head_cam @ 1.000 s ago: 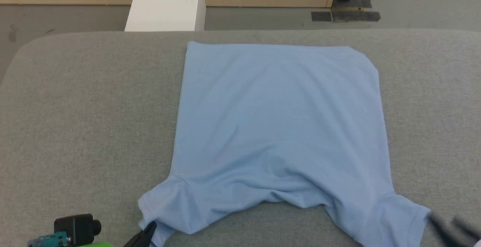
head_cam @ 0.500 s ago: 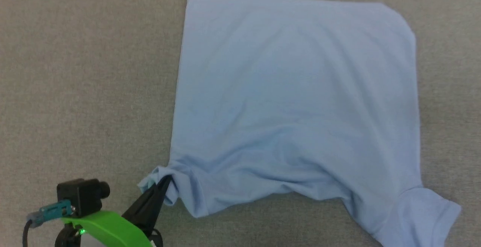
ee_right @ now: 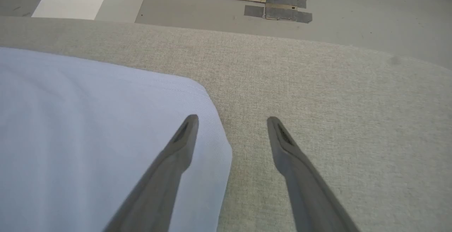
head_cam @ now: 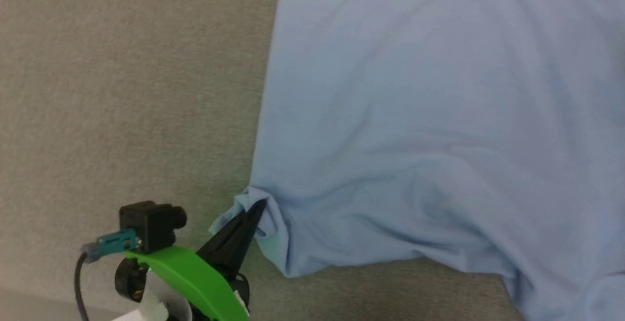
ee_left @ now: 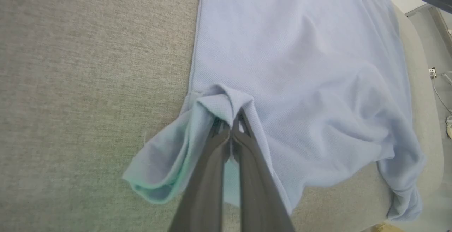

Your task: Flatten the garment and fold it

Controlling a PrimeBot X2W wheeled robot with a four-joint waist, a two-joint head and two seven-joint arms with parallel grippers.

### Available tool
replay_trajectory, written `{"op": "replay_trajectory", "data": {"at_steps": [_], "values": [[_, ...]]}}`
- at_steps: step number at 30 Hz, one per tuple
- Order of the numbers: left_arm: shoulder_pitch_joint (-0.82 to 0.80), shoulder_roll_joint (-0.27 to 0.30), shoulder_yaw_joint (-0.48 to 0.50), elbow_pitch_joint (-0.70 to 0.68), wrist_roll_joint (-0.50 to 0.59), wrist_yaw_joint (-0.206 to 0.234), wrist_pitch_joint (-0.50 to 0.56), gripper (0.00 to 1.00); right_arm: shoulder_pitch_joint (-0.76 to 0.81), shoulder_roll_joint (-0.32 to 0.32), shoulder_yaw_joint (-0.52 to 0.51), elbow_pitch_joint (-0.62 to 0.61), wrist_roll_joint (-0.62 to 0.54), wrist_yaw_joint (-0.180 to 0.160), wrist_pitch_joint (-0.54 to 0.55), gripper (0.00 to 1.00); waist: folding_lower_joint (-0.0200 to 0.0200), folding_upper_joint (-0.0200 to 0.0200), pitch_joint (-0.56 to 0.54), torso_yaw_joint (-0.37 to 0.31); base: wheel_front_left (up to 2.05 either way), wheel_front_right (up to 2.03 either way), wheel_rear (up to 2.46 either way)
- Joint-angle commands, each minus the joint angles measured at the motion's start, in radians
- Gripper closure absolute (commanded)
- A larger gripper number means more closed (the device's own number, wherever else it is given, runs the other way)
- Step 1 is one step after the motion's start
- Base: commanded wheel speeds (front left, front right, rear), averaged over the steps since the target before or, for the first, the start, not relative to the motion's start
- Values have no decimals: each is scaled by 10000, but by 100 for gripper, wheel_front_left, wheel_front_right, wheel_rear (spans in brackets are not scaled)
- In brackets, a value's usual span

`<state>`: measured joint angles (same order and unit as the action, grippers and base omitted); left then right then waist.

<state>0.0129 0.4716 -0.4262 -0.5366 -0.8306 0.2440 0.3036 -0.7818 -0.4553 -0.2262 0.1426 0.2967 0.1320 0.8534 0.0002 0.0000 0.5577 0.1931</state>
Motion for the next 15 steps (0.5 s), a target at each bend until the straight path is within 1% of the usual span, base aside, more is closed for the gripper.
{"op": "replay_trajectory", "data": {"at_steps": [1,2,4,5,6,7,10,15], "values": [[-289,-80,-50,114,117,-109,-8,100,-122,-81,22,185,-149,-13,-45,0,-2,0,655,751,0,0,0],[-534,-190,-216,354,99,-251,47,100,-23,-101,-155,621,-302,-13,-46,0,-2,0,722,1033,0,0,0],[-637,-229,-265,486,97,-299,62,100,111,-73,-172,873,-345,-13,119,0,-2,0,732,1122,0,0,0],[-665,-243,-276,528,93,-309,62,100,174,-47,-143,977,-329,-13,285,9,-2,0,737,1134,0,0,0],[-688,-261,-277,568,88,-314,50,100,235,-37,-65,1033,-275,-13,473,83,-2,0,750,1130,0,0,0],[-699,-272,-270,597,85,-316,33,100,265,-43,-29,1037,-240,-13,572,100,-2,0,755,1114,0,0,0],[-708,-259,-199,702,101,-295,-35,100,262,-120,41,899,-161,-13,622,100,-2,0,690,957,0,0,0],[-669,-179,-22,824,154,-281,-225,100,164,-274,-21,743,-190,-13,-172,100,-2,0,186,455,0,0,0]]}}
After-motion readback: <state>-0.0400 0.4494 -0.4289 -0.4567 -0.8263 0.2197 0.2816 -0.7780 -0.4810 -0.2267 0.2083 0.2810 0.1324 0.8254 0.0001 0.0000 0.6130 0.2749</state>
